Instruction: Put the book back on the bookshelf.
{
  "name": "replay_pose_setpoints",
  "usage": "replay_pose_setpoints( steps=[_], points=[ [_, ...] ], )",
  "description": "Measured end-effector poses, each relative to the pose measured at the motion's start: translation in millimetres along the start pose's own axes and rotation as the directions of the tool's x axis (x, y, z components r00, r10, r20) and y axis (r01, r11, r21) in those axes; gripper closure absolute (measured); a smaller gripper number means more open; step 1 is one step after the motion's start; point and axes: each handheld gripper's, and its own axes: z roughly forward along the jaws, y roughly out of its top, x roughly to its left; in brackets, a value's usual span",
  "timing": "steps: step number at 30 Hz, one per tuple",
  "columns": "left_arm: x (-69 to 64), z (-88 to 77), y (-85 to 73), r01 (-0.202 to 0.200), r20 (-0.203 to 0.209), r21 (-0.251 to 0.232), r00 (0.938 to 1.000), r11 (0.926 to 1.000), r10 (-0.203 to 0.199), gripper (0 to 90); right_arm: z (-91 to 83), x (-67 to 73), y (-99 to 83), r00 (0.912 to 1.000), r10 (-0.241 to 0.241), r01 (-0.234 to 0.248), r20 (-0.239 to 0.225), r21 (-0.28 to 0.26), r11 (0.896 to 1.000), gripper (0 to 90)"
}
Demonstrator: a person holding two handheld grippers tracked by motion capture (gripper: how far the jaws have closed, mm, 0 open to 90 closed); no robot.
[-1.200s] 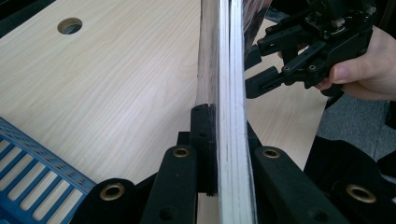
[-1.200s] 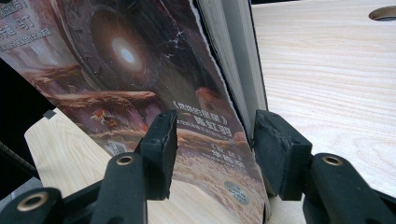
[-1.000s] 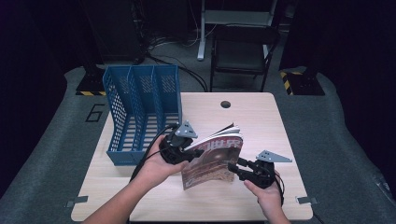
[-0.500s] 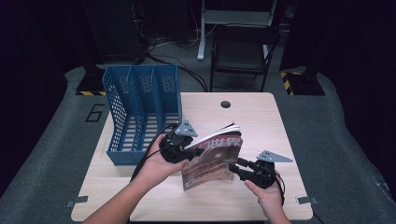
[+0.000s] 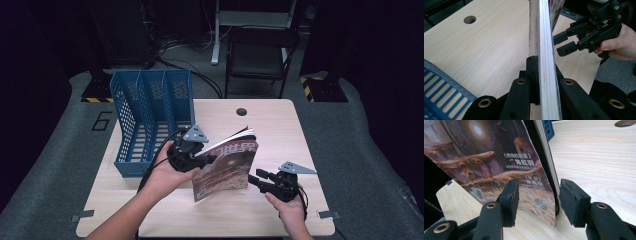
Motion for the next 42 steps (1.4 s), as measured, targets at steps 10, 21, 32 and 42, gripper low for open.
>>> replay_pose_setpoints(
  steps=[10,21,32,42],
  points=[
    [2.4,-6.0,-0.2,0.015,0.001,-0.006,0.9999,0.9999,-0.015,84.1,-1.6,0.1,-0.8,1.0000,-0.002,0.002,0.000,0.000,1.000,49.8],
    [5.5,-15.1,-2.2,0.064,-0.029,-0.011,0.9975,0.9979,-0.065,84.1,-3.6,-2.1,-2.8,1.0000,0.007,-0.007,0.002,0.005,1.000,49.8],
    [7.6,-26.6,1.6,0.109,-0.057,-0.026,0.9922,0.9937,-0.111,84.1,-2.1,-2.8,-4.2,1.0000,0.007,-0.007,0.005,0.010,1.000,49.8],
    [13.4,-43.8,12.0,0.117,-0.063,-0.043,0.9908,0.9922,-0.119,84.0,-0.4,-4.7,-5.9,0.9999,0.010,-0.010,0.004,0.017,1.000,49.8]
  ],
)
